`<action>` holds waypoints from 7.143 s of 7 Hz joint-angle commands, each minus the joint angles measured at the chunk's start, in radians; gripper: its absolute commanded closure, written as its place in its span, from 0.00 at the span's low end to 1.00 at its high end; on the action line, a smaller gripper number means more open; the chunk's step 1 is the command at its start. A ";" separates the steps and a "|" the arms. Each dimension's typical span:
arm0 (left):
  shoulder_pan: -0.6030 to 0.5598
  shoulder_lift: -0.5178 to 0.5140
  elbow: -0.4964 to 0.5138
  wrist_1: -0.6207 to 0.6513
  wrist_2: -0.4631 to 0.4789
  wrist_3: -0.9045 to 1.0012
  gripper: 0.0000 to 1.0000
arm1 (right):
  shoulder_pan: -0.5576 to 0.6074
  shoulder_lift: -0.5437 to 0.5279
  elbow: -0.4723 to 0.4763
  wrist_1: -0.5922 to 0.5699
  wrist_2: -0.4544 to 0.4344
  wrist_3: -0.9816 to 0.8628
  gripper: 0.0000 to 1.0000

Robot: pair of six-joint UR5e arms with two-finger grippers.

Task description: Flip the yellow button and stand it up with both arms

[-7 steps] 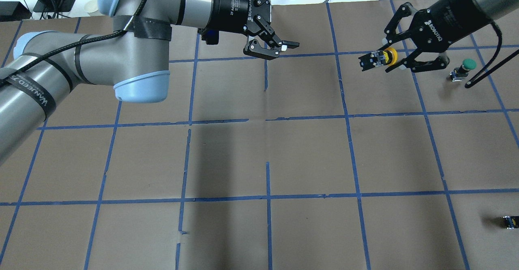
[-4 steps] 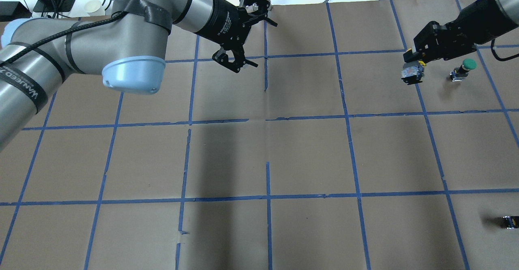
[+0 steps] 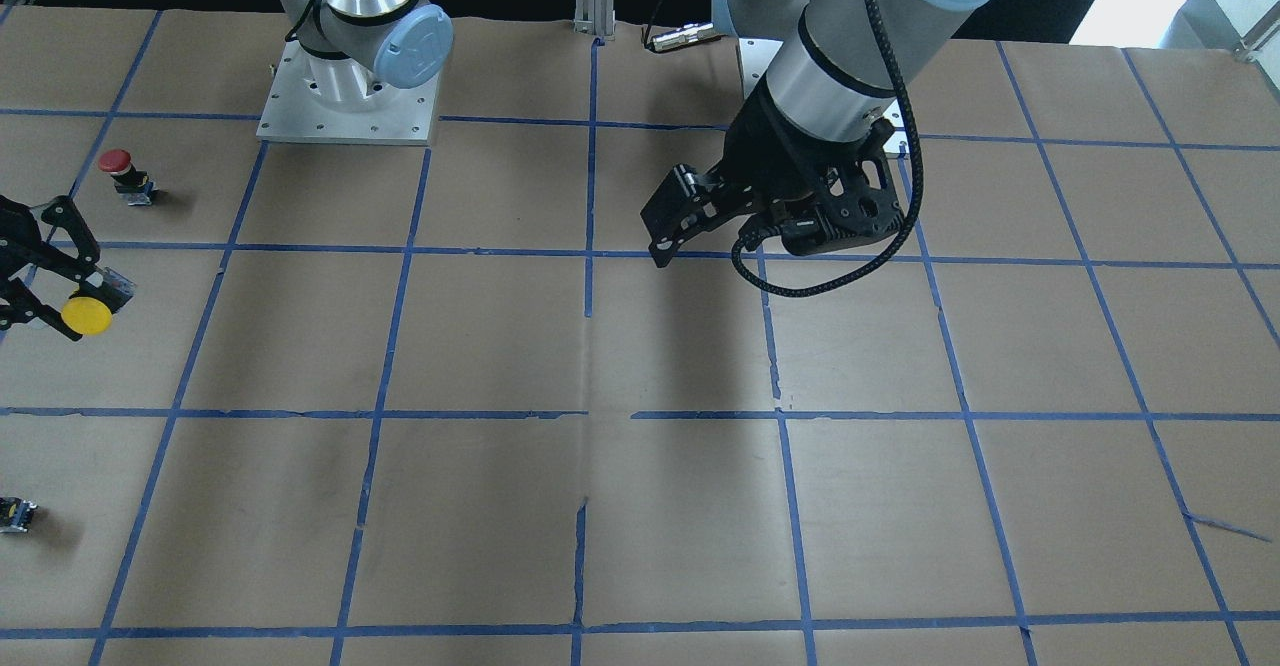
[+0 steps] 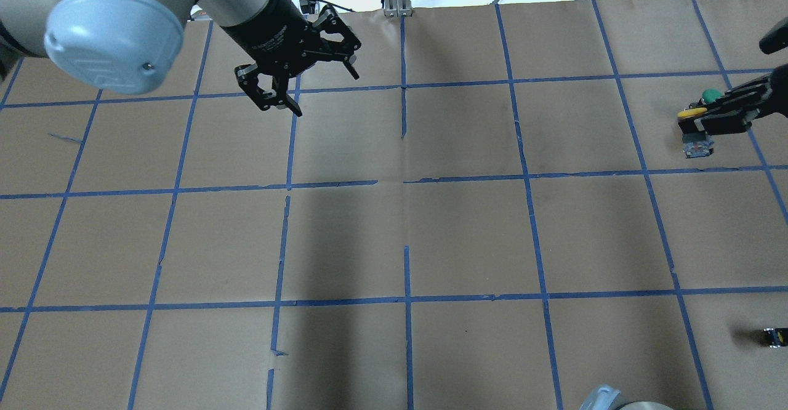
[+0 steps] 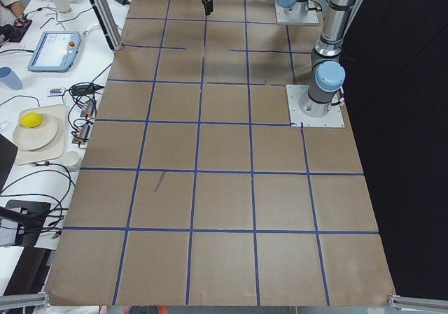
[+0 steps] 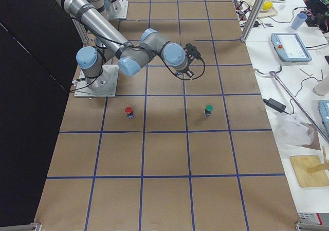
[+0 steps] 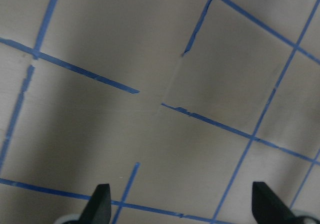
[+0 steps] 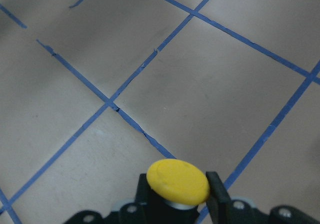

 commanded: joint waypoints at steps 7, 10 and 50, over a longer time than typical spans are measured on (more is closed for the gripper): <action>0.100 0.106 0.087 -0.309 0.169 0.505 0.01 | -0.295 0.131 0.040 0.032 0.257 -0.797 0.95; 0.103 0.092 0.087 -0.263 0.250 0.485 0.00 | -0.344 0.217 0.040 0.093 0.282 -0.940 0.96; 0.103 0.108 0.028 -0.166 0.247 0.416 0.00 | 0.735 -0.091 -0.283 0.323 -0.568 1.710 0.00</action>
